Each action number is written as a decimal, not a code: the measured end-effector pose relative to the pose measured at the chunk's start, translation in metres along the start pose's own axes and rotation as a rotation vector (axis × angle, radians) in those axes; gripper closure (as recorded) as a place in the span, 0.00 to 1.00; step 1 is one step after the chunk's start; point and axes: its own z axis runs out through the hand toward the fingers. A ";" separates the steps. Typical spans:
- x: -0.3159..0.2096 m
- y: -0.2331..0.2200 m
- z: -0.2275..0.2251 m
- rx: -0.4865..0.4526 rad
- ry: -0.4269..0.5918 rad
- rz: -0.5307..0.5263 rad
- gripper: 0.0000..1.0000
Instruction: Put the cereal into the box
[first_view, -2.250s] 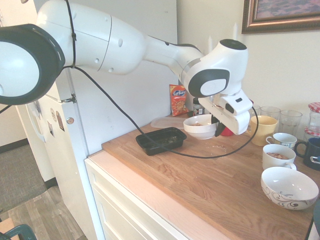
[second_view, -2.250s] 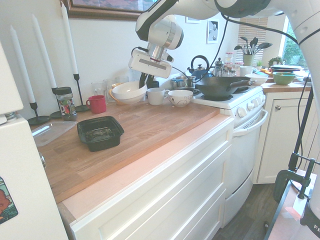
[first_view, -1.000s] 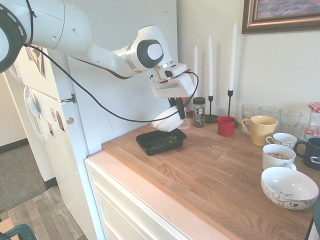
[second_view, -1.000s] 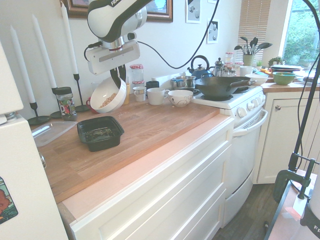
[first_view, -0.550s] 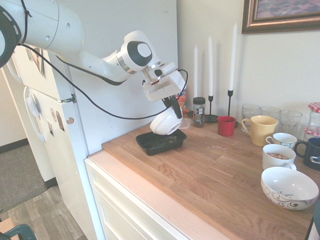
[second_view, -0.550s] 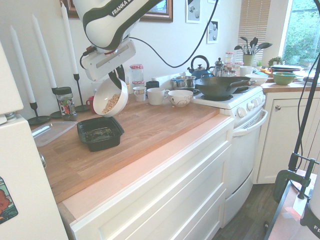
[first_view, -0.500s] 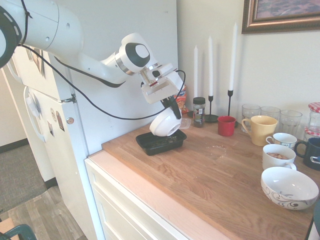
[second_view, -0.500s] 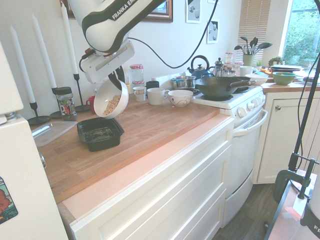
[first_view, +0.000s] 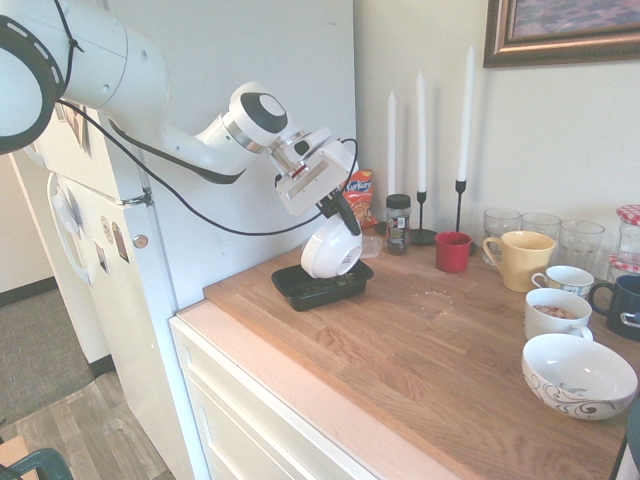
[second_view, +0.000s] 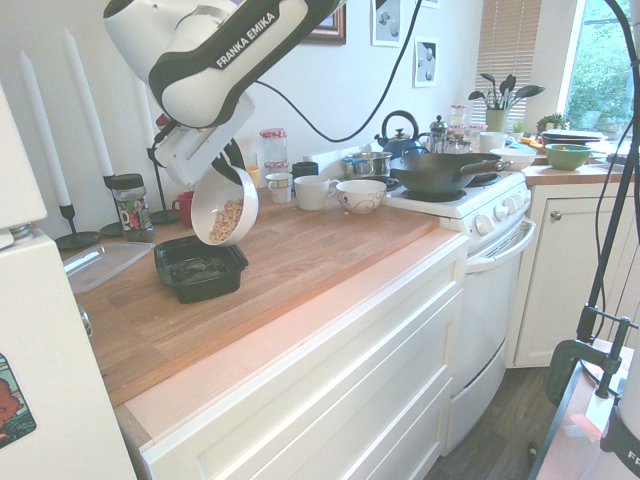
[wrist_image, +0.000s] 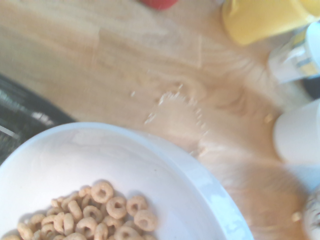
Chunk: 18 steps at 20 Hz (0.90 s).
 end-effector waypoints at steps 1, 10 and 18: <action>0.002 -0.002 -0.002 -0.008 0.016 -0.007 1.00; -0.013 -0.038 -0.003 -0.103 0.187 -0.112 1.00; -0.029 -0.056 0.007 -0.163 0.305 -0.167 1.00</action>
